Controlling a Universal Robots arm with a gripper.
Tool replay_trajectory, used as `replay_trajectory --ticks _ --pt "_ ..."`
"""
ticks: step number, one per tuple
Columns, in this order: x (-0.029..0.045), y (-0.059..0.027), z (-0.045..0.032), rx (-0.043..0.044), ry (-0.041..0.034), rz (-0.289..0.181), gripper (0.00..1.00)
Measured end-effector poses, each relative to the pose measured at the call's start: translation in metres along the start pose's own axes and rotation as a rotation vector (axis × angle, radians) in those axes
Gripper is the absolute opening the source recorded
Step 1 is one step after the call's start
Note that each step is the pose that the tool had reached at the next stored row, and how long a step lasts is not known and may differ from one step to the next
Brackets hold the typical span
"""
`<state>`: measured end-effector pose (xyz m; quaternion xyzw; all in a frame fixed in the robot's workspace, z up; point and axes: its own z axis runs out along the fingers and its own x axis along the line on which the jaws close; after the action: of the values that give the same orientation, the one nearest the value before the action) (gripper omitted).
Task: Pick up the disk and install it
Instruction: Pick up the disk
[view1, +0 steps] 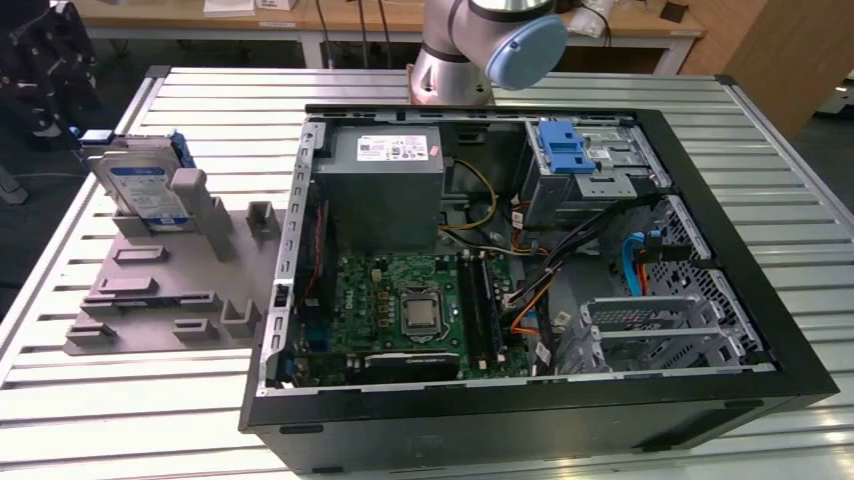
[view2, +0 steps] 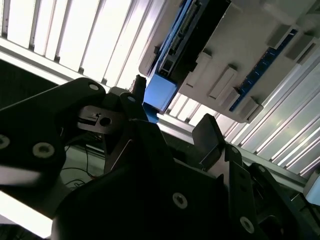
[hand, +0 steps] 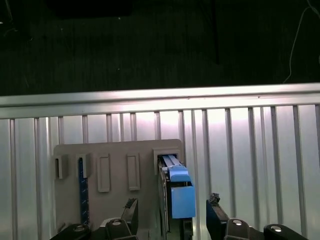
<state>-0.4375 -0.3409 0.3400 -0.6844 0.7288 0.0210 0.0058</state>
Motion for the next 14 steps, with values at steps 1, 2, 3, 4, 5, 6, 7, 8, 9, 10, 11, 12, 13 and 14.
replay_trajectory --ticks 1,2,3,4,5,6,7,8,9,10,11,12,13,14 --pt "-0.0005 0.0004 0.0019 0.0 0.0 0.0 0.64" --pt "-0.0011 0.0006 0.0038 0.0001 0.0 0.0 0.64" --pt "-0.0016 0.0006 0.0056 0.0001 0.0 -0.001 0.64" --pt "-0.0017 0.0006 0.0062 0.0 0.0001 -0.001 0.64" --pt "-0.0017 0.0006 0.0062 -0.0001 0.0001 -0.001 0.64" --pt "-0.0017 0.0006 0.0062 -0.0002 0.0002 -0.001 0.64" --pt "-0.0017 0.0006 0.0063 -0.0002 0.0002 -0.001 0.64" --pt "-0.0018 0.0006 0.007 0.0003 0.0 -0.001 0.64" --pt "-0.0022 0.0007 0.0084 0.0004 0.0002 -0.001 0.64" --pt "-0.0028 0.0007 0.0101 0.0002 0.0007 -0.001 0.64" --pt "-0.0037 0.0006 0.0118 0.0002 0.001 -0.001 0.64" --pt "-0.0046 0.0006 0.0136 0.0002 0.0011 -0.002 0.64" --pt "-0.0052 0.0007 0.0156 0.0004 0.001 -0.002 0.64" --pt "-0.0055 0.0007 0.0174 0.0004 0.001 -0.002 0.64"
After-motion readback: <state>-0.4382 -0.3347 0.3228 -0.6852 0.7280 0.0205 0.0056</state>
